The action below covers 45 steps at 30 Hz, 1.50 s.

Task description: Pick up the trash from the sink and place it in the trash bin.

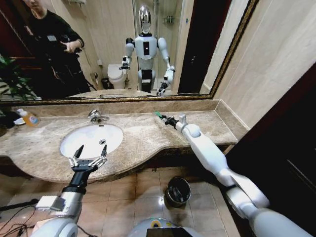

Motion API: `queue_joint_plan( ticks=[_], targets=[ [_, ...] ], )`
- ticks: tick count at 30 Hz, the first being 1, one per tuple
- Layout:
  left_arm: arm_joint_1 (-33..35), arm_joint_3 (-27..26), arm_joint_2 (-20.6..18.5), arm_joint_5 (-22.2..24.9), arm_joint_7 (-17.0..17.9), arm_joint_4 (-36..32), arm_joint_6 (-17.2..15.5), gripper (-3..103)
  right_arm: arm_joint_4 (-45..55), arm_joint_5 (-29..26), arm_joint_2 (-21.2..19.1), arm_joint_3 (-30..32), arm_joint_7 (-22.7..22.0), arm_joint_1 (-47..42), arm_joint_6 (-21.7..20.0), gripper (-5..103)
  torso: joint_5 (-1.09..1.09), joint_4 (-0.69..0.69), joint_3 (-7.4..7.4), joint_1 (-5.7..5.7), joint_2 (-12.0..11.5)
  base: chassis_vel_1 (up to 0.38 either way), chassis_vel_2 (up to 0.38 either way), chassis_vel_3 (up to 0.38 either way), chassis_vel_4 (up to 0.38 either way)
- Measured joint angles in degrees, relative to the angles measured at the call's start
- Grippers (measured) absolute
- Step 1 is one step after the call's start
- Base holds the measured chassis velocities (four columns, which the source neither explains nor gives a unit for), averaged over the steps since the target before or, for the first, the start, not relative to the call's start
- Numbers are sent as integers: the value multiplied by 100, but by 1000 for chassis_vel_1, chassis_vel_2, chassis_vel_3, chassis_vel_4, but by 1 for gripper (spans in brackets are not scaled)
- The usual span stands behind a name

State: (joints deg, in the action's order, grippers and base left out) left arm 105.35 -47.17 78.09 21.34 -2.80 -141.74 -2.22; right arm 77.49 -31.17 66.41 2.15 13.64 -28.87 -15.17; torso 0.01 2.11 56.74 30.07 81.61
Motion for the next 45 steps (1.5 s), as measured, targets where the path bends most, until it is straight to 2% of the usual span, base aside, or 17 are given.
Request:
queue_joint_plan(
  ticks=[2, 7, 10, 12, 14, 21, 25, 28, 33, 36, 37, 39, 40, 44, 45],
  targets=[
    [0, 0, 0, 0, -1, 0, 0, 100, 632, -171, -291, 173, -108, -402, -75, 20, 1, -1, 0, 0, 0, 0, 0, 0, 0],
    [0, -1, 1, 0, 2, 0, 0, 100, 1345, -320, -584, 517, -157, -924, -199, 20, -1, 1, 0, 0, 0, 0, 0, 0, 0],
    [0, 0, 0, 0, -3, 0, 0, 100, 2100, -458, -831, 894, -304, -1689, -291, 20, 1, -1, 0, 0, 0, 0, 0, 0, 0],
    [0, -1, 0, 0, 1, 0, 0, 100, 2252, -475, -886, 962, -347, -1880, -296, 20, 0, -1, 0, 0, 1, 0, 0, 0, 0],
    [0, 0, 0, 0, -1, 0, 0, 100, 2704, -481, -1093, 1096, -504, -2503, -265, 20, 1, -1, -1, 0, 1, 0, 0, 0, 0],
    [0, 0, 0, 0, 0, 0, 0, 100, 3231, -380, -1336, 1326, -577, -3296, 53, 20, 0, -1, 0, 0, 1, 0, 0, 0, 0],
    [0, 0, 0, 0, 0, 0, 0, 100, 3482, -285, -1284, 1565, -492, -3769, 319, 20, 0, 0, 0, 0, 0, 0, 0, 0, 0],
    [0, 0, 0, 0, 0, 0, 0, 100, 3813, -70, -979, 2069, -424, -4454, 405, 20, -1, 0, 0, 0, 0, 0, 0, 0, 0],
    [0, 0, 1, 0, 0, 0, 0, 100, 4014, 133, -670, 2414, -338, -5025, 460, 20, -1, 0, 0, 0, 0, 0, 0, 0, 0],
    [0, 0, 0, 0, 0, 0, 0, 100, 4067, 402, -358, 2769, -66, -5663, 712, 20, -1, 0, 0, 0, 0, 0, 0, 0, 0],
    [0, 0, 0, 0, 0, 0, 0, 100, 4067, 402, -358, 2769, -66, -5663, 712, 20, -1, 0, 0, 0, 0, 0, 0, 0, 0],
    [0, 0, 0, 0, 0, 0, 0, 100, 4002, 555, -226, 2969, 244, -5974, 1027, 20, -2, 0, 0, 0, 0, 0, 0, 0, 0],
    [0, 0, 0, 0, 0, 0, 0, 100, 4002, 555, -226, 2969, 244, -5974, 1027, 20, -2, 0, 0, 0, 0, 0, 0, 0, 0],
    [0, 0, 0, 0, 0, 0, 0, 100, 3752, 653, 100, 3211, 619, -6379, 1537, 20, -2, 0, 0, 1, 0, 0, 0, 0, 0],
    [0, 0, 0, 0, 0, 0, 0, 100, 3752, 653, 100, 3211, 619, -6379, 1537, 20, -2, 0, 0, 1, 0, 0, 0, 0, 0]
  ],
)
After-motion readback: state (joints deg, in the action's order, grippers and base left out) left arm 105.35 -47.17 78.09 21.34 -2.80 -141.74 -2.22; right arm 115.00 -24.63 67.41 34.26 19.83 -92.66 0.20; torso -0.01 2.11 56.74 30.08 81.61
